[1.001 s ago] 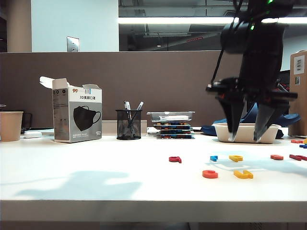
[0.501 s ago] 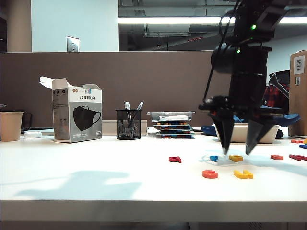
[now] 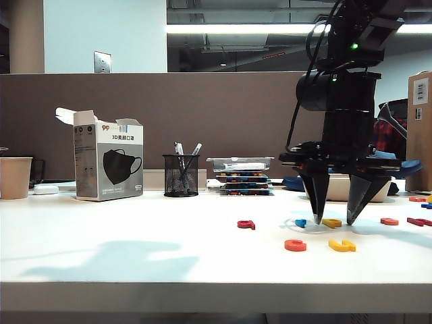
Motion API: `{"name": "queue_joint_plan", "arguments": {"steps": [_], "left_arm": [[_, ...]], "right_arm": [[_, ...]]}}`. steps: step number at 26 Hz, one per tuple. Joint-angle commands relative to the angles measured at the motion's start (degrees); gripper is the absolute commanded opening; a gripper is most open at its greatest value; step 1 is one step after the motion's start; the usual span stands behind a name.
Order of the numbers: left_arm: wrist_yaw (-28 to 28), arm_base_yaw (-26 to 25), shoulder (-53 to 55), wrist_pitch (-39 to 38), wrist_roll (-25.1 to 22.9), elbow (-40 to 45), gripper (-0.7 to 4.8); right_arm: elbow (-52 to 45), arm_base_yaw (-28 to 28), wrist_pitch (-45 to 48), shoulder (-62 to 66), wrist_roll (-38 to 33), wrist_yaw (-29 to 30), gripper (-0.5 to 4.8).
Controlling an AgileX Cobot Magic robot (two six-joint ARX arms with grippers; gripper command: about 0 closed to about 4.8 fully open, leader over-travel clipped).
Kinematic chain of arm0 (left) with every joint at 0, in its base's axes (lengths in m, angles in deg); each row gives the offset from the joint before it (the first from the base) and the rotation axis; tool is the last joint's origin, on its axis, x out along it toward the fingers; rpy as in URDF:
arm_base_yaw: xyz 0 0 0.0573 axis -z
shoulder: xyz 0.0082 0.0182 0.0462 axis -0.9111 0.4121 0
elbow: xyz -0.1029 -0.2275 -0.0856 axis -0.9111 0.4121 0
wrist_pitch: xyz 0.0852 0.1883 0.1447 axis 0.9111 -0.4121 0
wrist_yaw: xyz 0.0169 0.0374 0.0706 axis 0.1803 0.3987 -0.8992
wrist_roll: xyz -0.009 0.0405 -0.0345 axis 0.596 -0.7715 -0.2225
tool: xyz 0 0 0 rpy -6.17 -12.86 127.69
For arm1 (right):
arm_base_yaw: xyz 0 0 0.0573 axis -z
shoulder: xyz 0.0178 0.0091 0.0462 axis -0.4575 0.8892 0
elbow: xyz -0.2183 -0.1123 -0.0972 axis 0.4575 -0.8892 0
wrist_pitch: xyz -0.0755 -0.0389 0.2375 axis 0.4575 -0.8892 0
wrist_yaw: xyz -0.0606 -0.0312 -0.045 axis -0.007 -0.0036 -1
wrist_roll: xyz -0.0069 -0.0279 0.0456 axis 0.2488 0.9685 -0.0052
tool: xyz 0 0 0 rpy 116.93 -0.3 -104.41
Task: Select the appropriate letters from the row of letter magnets placed on the table to arrange into the word "cup".
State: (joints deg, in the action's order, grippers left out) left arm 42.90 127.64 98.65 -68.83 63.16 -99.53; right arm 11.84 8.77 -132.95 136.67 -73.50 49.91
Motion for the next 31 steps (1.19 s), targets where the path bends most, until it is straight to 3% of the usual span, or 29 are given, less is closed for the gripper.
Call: {"name": "queue_joint_plan", "arguments": {"steps": [1,8,25,31], "left_arm": [[-0.17,0.02,-0.15,0.37,0.15,-0.20,-0.05],[-0.17,0.02,-0.15,0.37,0.15,-0.20,-0.05],[-0.20,0.02,-0.15,0.37,0.15,-0.20,-0.05],[-0.17,0.02,-0.15,0.37,0.15,-0.20,-0.05]], "right_arm": [[0.13,-0.07,0.24,0.00,-0.17,0.11,2.14],[0.13,-0.07,0.31,0.02,-0.24,0.11,2.04],[0.13,-0.07,-0.09,1.18,-0.37,0.13,1.06],[0.15,-0.09,-0.04,1.18,-0.37,0.13,1.02]]}}
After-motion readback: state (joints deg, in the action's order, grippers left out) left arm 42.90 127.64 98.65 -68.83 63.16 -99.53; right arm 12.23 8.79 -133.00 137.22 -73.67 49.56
